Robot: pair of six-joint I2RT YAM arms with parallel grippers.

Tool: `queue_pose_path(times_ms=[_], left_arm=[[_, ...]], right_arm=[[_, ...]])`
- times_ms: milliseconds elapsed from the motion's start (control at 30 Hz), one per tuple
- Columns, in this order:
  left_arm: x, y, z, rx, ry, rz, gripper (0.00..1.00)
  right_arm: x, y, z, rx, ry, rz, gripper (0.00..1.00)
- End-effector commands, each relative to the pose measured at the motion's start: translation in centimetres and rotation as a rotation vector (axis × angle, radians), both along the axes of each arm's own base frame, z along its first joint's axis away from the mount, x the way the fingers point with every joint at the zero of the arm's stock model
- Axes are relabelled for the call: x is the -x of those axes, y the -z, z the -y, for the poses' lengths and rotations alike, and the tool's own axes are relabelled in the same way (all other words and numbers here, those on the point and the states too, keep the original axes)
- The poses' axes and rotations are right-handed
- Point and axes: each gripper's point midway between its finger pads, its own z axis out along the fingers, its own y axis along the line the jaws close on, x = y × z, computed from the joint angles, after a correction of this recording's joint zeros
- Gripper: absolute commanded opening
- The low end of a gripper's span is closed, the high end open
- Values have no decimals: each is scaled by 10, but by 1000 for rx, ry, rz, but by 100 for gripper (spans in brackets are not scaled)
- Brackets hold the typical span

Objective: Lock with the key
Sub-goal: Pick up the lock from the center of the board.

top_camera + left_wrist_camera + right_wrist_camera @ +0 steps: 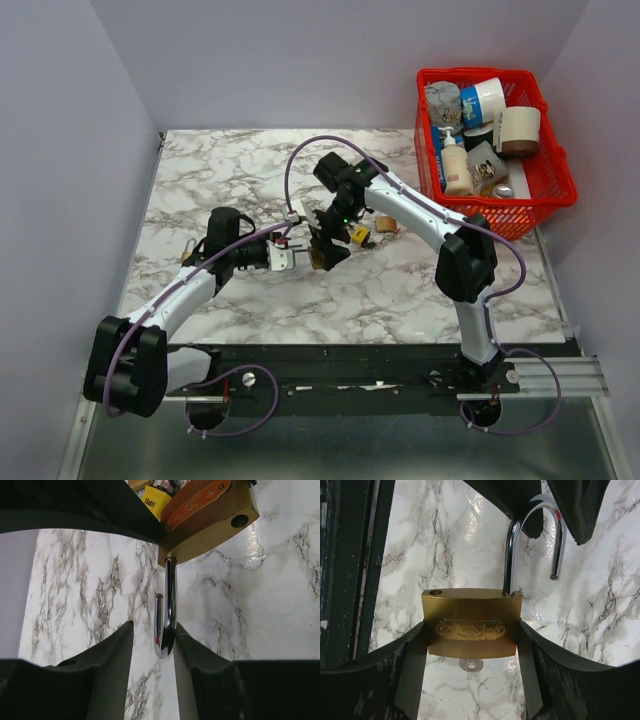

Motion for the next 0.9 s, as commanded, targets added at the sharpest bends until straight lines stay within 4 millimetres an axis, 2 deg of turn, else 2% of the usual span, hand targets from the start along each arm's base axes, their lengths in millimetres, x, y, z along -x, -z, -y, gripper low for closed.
queue_pose_path(times_ms=[0, 67, 167, 267, 333, 400, 433, 467, 533, 567, 633, 667, 733, 767, 867], left_arm=[[2, -6, 10, 11, 49, 49, 44], [1, -7, 12, 10, 48, 52, 43], [1, -6, 13, 6, 47, 47, 33], [3, -6, 14, 4, 54, 41, 19], [4, -7, 13, 3, 53, 40, 1], [6, -14, 13, 9, 52, 48, 0], [11, -11, 11, 3, 52, 24, 0], [14, -19, 11, 8, 52, 36, 0], [26, -22, 10, 15, 69, 9, 0], [30, -32, 10, 28, 70, 30, 0], [39, -41, 10, 71, 55, -16, 0], [41, -54, 11, 94, 49, 1, 0], [48, -63, 11, 121, 37, -37, 0], [53, -77, 12, 148, 46, -41, 0], [63, -95, 14, 199, 32, -102, 0]], right_arm=[[13, -40, -15, -111, -25, -17, 35], [14, -41, -16, -114, -28, -20, 35], [15, -42, -17, -119, -26, -26, 35], [17, -43, -17, -118, -29, -27, 35], [19, -44, -17, -115, -25, -34, 37], [19, -46, -16, -110, -8, -44, 50], [19, -47, -16, -109, 2, -48, 58], [21, -49, -15, -106, 7, -52, 75], [22, -52, -12, -102, 30, -67, 89], [23, -56, -11, -108, 38, -74, 100], [25, -64, -6, -116, 58, -78, 100], [26, -67, -4, -118, 66, -82, 100], [24, -77, 4, -131, 95, -72, 100], [25, -77, 6, -130, 103, -79, 100], [22, -89, 12, -162, 120, -36, 100]])
